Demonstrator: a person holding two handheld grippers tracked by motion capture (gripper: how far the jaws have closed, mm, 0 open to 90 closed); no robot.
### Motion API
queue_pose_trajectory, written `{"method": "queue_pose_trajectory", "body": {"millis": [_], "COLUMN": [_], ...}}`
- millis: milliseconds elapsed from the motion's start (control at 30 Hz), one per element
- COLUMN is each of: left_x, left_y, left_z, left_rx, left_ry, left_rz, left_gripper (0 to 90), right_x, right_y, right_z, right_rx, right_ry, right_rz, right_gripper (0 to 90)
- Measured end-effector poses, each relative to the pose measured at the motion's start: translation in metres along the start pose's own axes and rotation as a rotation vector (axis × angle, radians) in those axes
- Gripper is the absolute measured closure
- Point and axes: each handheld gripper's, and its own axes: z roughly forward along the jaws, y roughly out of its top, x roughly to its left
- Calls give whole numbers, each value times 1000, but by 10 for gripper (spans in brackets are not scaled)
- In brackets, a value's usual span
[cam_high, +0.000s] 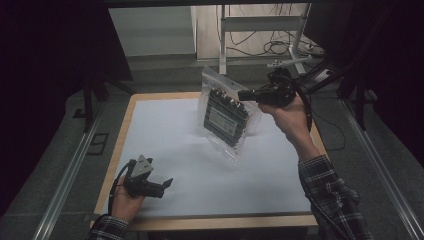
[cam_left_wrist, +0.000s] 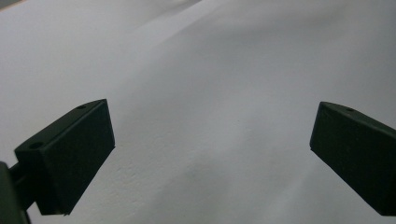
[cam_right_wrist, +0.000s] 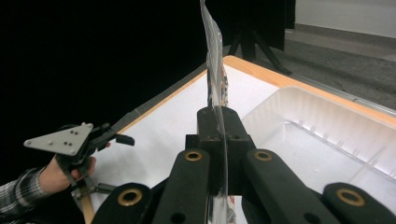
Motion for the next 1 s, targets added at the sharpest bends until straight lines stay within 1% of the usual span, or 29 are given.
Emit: {"method": "queue_pose_trajectory", "body": {"millis": [233, 400, 500, 800, 1000], "left_x": [0, 1, 1, 0, 0], "left_y": [0, 0, 0, 0, 0], "left_z": [0, 0, 0, 0, 0], "left_rx": [-2, -6, -10, -7, -8], "left_ry": [-3, -13, -16, -18, -18], "left_rz": [0, -5, -10, -7, -6], "left_gripper": [0, 0, 1, 0, 0], "right_x": [-11, -18, -23, -35, -38], "right_y": [8, 16, 21, 38, 48], "right_z": [4, 9, 11, 22, 25], "right_rx": [-5, -4, -2, -6, -4], "right_ry": [-28, -59, -69, -90, -94], "right_rz": [16, 16, 14, -9, -9], "right_gripper": [891, 891, 891, 890, 891]}}
